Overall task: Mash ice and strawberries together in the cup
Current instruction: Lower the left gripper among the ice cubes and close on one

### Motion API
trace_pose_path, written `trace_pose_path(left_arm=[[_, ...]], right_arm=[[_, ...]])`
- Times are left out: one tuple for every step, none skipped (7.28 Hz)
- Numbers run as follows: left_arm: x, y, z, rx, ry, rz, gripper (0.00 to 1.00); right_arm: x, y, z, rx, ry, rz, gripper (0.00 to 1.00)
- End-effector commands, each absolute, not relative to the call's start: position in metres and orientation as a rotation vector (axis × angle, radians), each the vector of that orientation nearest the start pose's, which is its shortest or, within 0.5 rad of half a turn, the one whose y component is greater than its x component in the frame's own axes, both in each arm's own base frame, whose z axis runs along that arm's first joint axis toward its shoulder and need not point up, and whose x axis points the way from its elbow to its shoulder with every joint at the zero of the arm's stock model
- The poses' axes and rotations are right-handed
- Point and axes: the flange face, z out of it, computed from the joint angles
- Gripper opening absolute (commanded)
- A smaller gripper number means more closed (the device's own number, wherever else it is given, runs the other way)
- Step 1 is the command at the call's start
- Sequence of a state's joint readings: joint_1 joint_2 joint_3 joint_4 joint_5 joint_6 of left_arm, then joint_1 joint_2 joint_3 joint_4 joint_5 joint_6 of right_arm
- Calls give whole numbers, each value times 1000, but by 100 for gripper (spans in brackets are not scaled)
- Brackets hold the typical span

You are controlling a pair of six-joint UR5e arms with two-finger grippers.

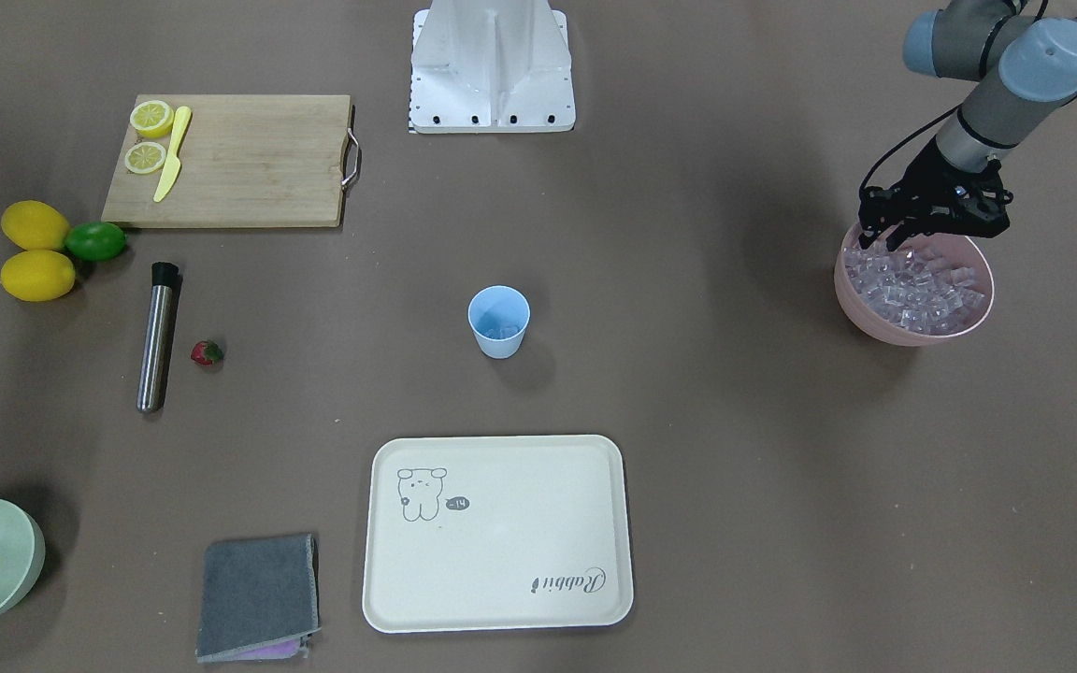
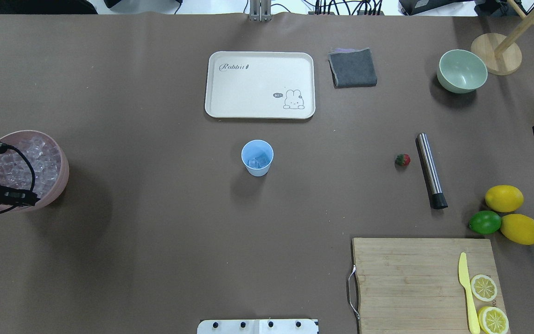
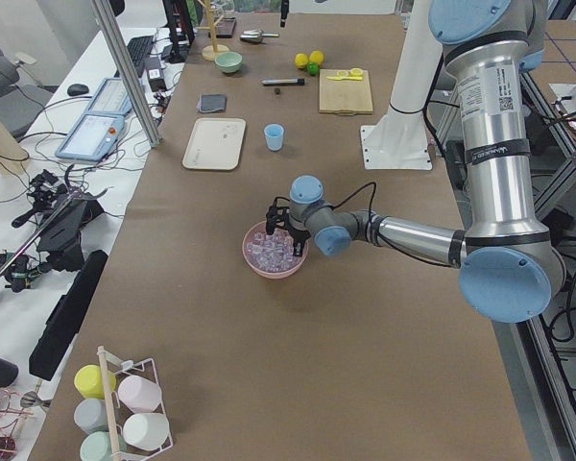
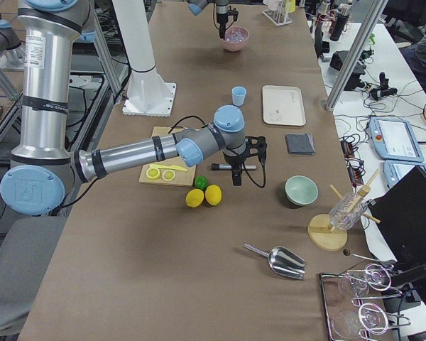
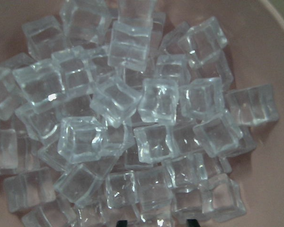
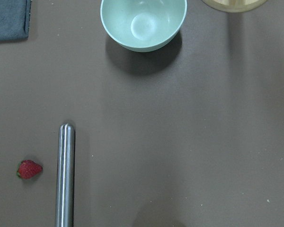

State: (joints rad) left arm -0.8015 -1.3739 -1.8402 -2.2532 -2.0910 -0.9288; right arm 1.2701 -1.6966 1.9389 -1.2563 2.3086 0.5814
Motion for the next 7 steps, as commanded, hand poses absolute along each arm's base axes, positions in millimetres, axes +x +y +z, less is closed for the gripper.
trace_pose_path(left_arm=[[246, -375, 547, 116, 879, 47, 47], [246, -375, 546, 118, 880, 49, 47], [246, -375, 545, 122, 883, 53, 38], [246, -375, 544, 130, 889, 59, 15], [246, -375, 543, 132, 892, 61, 0], [246, -376, 541, 137, 893, 65, 0], [243, -377, 538, 140, 902, 66, 0]], right_arm=[[-71, -450, 500, 173, -875, 55, 100], [-70, -450, 499, 175, -875, 56, 100], [-70, -450, 499, 175, -875, 56, 100], [-70, -450, 499, 175, -875, 55, 100], [-70, -450, 499, 175, -875, 56, 100], [-70, -450, 499, 175, -875, 55, 100], [-70, -450, 498, 177, -876, 54, 100]])
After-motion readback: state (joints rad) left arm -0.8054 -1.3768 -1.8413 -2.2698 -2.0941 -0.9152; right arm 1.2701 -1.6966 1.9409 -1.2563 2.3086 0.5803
